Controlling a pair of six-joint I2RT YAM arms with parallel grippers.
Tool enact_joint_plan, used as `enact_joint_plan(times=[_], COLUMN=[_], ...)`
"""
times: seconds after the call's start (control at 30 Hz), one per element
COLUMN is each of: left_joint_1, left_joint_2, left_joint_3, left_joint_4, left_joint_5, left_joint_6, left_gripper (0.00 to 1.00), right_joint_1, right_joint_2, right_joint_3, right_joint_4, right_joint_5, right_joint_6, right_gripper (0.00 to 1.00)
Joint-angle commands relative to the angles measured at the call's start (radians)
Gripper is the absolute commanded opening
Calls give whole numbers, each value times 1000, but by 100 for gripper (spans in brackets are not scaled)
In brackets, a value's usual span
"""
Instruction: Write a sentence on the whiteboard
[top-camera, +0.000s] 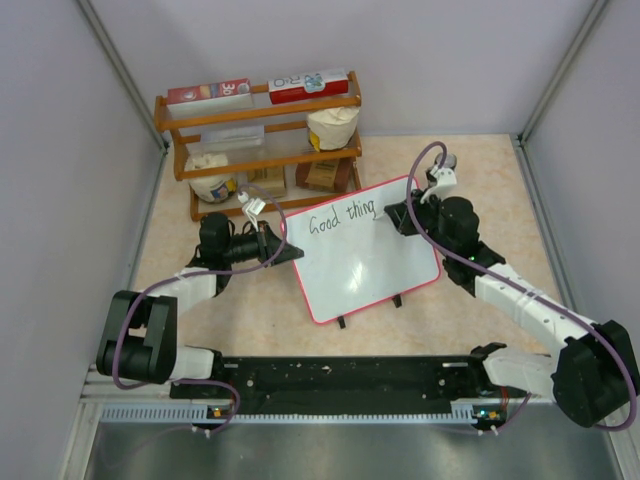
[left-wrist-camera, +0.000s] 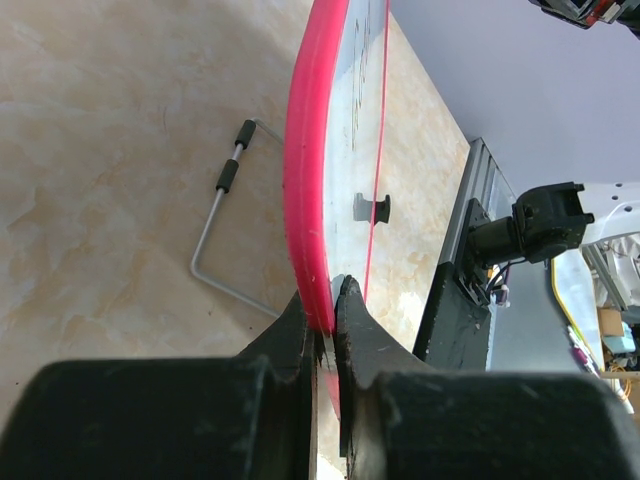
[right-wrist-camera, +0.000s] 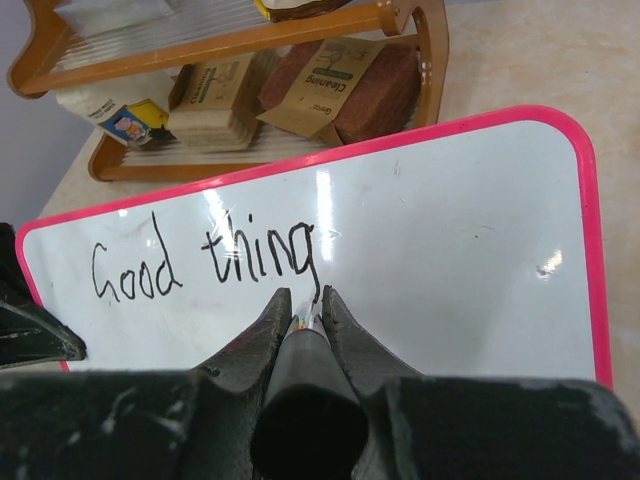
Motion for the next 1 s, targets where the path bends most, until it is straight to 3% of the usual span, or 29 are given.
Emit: enact_joint_plan(times=[0.0,0.37,0.67,0.97], left_joint_1=[-42,-42,-42,-42], left_joint_2=[19,20,24,20], left_joint_3=[-50,-52,-48,-50], left_joint_4=[-93,-93,-95,-95], left_joint_5=[-18,-18,-16,-18], left_joint_6=[242,242,242,242], left_gripper=[0,0,0,0], right_joint_1=[-9,-11,-12,-28], right_joint_2=[-16,-41,-76,-12], right_joint_3=[-7,41,96,163], right_joint_4=[5,33,25,8], right_joint_5=[-29,-53,36,93], right_joint_6=[12,64,52,5], right_gripper=[0,0,0,0])
